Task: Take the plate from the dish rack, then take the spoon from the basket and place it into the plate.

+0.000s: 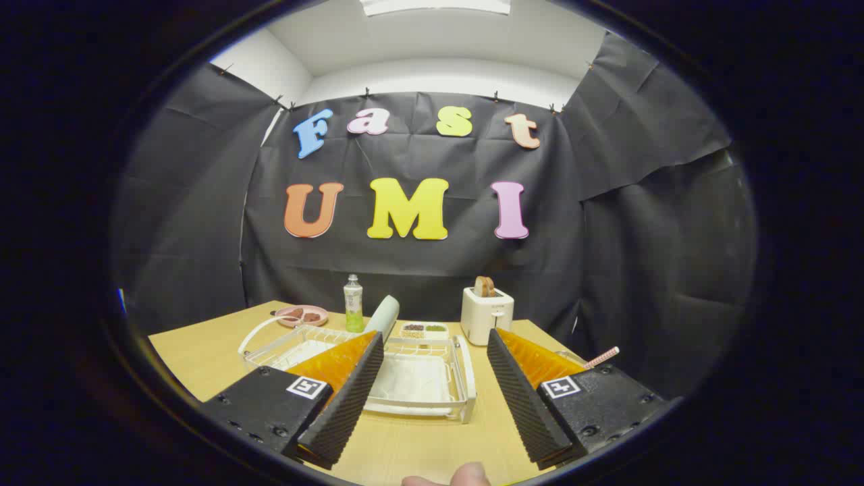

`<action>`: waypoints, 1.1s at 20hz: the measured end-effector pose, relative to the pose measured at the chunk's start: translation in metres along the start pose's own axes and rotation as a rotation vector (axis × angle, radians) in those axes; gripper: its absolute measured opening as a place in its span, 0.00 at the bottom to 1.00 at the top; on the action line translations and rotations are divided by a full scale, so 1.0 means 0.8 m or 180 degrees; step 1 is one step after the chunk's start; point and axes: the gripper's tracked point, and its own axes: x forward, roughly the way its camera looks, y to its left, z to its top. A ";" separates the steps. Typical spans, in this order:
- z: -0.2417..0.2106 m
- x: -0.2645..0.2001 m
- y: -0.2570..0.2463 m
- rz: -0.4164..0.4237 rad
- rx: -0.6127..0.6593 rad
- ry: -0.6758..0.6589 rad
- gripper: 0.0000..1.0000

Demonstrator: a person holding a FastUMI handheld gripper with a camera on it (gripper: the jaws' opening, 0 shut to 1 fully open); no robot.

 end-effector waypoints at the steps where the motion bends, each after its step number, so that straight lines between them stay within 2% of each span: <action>1: 0.002 0.000 0.001 0.0007 -0.0029 -0.0009 1.00; 4: 0.010 -0.004 -0.002 -0.0053 -0.0162 -0.0095 1.00; 9: 0.018 -0.005 0.005 -0.0001 -0.0150 -0.0147 1.00; 17: 0.011 0.002 0.019 0.0213 0.0000 -0.0096 1.00; 22: 0.002 0.014 0.040 0.0482 -0.0040 0.0208 1.00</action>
